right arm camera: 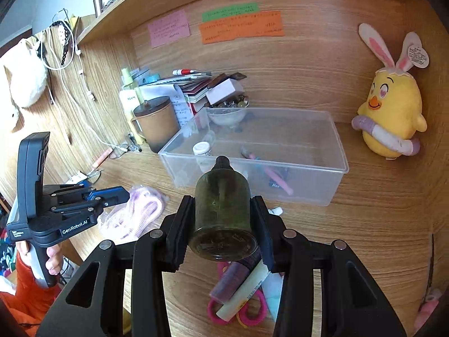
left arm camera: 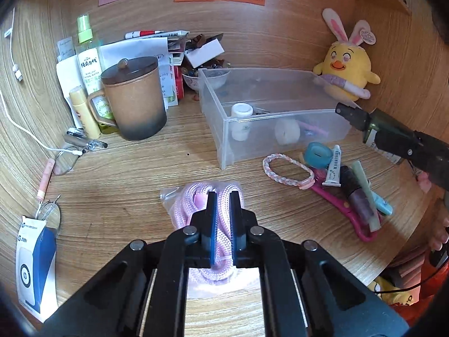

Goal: Organize objects
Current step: 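Carry rope bag and green bottle into the clear box and release both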

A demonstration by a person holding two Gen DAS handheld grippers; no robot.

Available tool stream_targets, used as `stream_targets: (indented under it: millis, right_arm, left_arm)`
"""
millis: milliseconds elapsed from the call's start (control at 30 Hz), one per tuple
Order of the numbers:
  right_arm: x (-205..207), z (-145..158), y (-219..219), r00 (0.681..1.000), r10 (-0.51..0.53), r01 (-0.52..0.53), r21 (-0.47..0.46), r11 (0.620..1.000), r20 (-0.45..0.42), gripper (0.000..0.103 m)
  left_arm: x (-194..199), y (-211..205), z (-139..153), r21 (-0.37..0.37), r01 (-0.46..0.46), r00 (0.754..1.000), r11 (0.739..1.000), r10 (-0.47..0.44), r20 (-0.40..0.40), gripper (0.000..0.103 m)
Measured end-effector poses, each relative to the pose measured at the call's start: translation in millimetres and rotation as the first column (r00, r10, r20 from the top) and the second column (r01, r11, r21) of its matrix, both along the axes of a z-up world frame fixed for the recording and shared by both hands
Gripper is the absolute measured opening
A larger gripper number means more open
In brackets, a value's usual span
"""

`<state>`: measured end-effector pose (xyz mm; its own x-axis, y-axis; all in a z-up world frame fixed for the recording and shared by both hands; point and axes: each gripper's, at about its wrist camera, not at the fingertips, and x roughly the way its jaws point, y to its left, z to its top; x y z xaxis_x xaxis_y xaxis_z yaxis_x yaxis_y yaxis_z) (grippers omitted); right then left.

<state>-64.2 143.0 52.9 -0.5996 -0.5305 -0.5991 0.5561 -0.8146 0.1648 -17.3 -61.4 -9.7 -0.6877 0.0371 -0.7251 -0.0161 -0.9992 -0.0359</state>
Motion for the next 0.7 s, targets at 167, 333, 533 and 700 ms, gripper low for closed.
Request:
stream_targets:
  millis: [167,333,533,700]
  right_arm:
    - [-11,3,8,0.999,-0.033,0.033,0.015,0.999,-0.019,0.038]
    - [-31,8,19,0.996,-0.075,0.076,0.024,0.997,-0.039,0.038]
    - [-62,12,22,0.994,-0.103,0.105,0.043,0.994,-0.040,0.038]
    - [-87,8,16,0.994,-0.100,0.102,0.082,0.991,-0.033,0.038]
  left_arm:
    - [0,-12,-15,-0.008,-0.055,0.998,0.998,0.055,0.044,0.064]
    - [-6,-15,-36,-0.011,-0.078,0.991,0.997,0.079,0.108,0.081]
    - [-16,-20,-39,0.030,-0.082,0.989,0.996,0.078,0.125,0.089]
    - [-27,-20,-48,0.110,-0.077,0.981,0.991,0.055,0.184,0.089]
